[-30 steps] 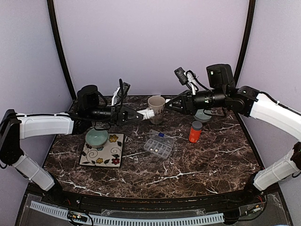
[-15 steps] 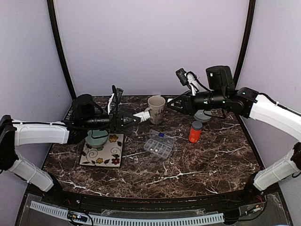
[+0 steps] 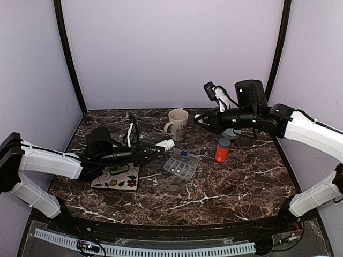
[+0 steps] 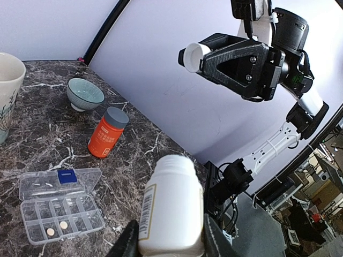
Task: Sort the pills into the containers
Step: Pour the lid of the pill bottle into the compartment of the pill container.
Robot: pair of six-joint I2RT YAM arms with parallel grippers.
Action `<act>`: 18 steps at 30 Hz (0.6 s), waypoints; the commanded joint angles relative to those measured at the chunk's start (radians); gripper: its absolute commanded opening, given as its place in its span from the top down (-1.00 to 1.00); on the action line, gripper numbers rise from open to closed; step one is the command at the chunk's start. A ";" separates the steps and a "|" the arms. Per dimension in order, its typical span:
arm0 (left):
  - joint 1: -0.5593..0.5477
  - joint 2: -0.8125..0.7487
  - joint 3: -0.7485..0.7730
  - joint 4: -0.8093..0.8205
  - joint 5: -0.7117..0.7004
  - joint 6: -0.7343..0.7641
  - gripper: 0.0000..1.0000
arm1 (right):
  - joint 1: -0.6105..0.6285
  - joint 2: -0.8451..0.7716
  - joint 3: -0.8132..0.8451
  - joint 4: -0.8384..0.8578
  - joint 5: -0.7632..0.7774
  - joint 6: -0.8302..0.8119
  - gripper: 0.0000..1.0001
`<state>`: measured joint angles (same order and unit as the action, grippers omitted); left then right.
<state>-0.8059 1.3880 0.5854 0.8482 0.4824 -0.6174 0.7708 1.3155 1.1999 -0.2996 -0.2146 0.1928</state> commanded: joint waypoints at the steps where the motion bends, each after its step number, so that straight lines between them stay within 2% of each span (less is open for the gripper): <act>1: -0.031 0.032 -0.047 0.138 -0.085 -0.039 1.00 | -0.002 -0.047 -0.031 0.065 0.049 0.029 0.78; 18: -0.149 0.177 -0.132 0.322 -0.293 -0.087 1.00 | -0.002 -0.101 -0.128 0.114 0.179 0.086 0.79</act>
<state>-0.9318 1.5429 0.4690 1.0897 0.2657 -0.6861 0.7704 1.2411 1.0885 -0.2401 -0.0803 0.2554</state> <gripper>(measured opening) 0.338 0.248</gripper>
